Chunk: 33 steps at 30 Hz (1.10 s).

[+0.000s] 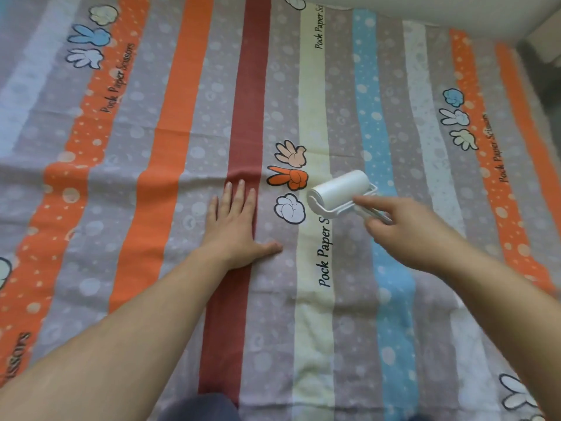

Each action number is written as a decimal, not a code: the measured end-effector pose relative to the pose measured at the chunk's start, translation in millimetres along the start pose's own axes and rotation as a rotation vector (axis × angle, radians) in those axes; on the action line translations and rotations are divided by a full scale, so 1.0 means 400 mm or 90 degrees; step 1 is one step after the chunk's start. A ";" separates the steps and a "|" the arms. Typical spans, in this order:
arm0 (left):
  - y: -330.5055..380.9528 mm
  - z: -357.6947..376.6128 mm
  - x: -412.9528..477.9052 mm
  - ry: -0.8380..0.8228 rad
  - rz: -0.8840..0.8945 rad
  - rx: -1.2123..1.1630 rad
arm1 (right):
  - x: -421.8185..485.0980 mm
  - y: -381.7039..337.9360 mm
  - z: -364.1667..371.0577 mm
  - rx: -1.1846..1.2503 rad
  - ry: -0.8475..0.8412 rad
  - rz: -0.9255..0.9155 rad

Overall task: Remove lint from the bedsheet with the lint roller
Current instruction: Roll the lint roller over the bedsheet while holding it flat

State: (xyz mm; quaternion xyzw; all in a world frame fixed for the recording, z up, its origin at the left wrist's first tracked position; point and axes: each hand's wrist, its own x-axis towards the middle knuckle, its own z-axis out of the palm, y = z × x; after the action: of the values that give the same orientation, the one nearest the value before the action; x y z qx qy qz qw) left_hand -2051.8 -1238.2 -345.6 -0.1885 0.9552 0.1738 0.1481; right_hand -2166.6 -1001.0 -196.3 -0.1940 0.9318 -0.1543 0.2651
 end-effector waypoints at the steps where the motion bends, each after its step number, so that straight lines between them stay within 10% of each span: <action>1: -0.003 0.002 0.004 0.002 0.008 -0.002 | 0.049 -0.039 0.043 0.029 0.024 -0.005; 9: -0.052 0.003 0.033 0.017 0.021 -0.081 | 0.222 -0.139 0.209 0.006 0.039 0.048; 33: -0.021 0.007 0.018 -0.002 -0.018 0.012 | -0.201 0.149 0.158 -0.184 -0.110 0.145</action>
State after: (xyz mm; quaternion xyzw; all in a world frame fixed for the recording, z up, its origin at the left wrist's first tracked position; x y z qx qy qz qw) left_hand -2054.2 -1246.6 -353.0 -0.2004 0.9537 0.1632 0.1540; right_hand -2085.1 -924.8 -235.8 -0.1360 0.9340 0.0293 0.3292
